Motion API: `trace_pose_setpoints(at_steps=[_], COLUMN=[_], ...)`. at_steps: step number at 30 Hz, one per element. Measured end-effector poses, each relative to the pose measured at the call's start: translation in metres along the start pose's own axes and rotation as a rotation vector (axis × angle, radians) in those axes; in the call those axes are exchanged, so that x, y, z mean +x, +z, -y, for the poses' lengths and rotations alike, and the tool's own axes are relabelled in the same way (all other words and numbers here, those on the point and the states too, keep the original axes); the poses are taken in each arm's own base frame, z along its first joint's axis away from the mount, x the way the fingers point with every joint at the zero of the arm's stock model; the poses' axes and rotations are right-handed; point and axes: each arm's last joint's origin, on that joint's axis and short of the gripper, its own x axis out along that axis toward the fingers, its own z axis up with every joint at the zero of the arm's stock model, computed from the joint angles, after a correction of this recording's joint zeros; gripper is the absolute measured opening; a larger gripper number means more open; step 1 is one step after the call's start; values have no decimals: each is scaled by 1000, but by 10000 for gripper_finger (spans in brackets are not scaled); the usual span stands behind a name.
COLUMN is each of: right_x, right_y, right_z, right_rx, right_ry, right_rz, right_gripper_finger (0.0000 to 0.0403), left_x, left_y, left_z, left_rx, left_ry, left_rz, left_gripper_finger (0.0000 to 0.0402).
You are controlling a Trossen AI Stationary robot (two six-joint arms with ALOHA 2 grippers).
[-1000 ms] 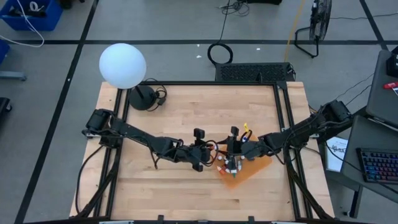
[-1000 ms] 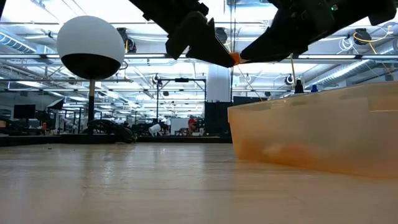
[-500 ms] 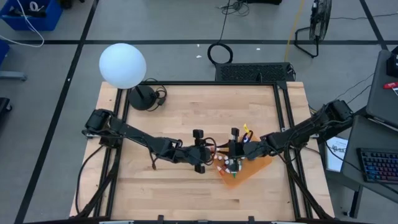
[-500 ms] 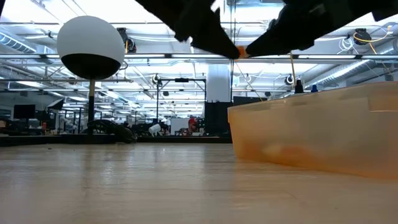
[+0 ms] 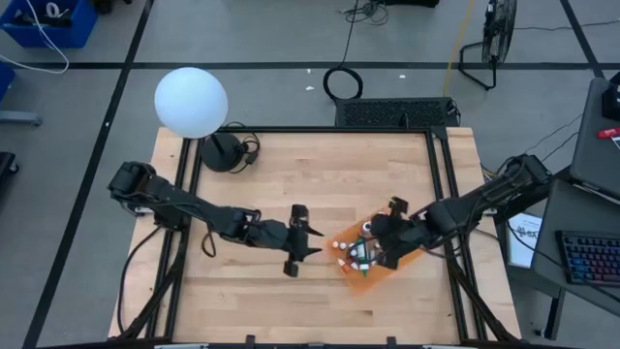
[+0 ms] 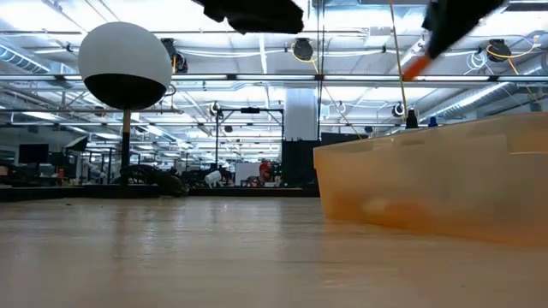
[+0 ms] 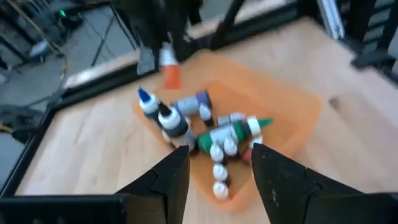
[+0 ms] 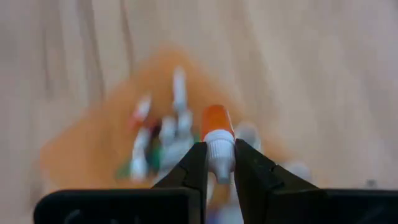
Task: Pick & Place food coloring
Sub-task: Put the small yellow food coloring bottle into the orange bin
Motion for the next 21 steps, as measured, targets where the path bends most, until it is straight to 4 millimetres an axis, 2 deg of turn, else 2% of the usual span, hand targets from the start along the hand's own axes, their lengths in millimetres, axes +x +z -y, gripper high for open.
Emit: trace_pose_setpoints(at_steps=[3, 6, 8, 15, 21], right_x=[-1, 11, 21, 56, 76], right_y=[-5, -15, -22, -31, -48], right_z=[0, -5, -11, -29, -27], right_rx=[92, 148, 150, 166, 187], right_ry=[-12, -9, -13, 81, 103], right_rz=[-250, -468, -553, -573, -585], right_gripper_finger=[42, 42, 42, 42, 42], left_x=[-10, -14, -19, -26, -26], left_y=[-13, -24, -32, -46, -48], left_z=[-3, -7, -8, -12, -11], left_rx=[-23, -55, -66, -107, -107], left_ry=[9, 33, 40, 48, 43], left_rz=[35, 95, 110, 155, 153], left_gripper_finger=[176, 177, 177, 177, 177])
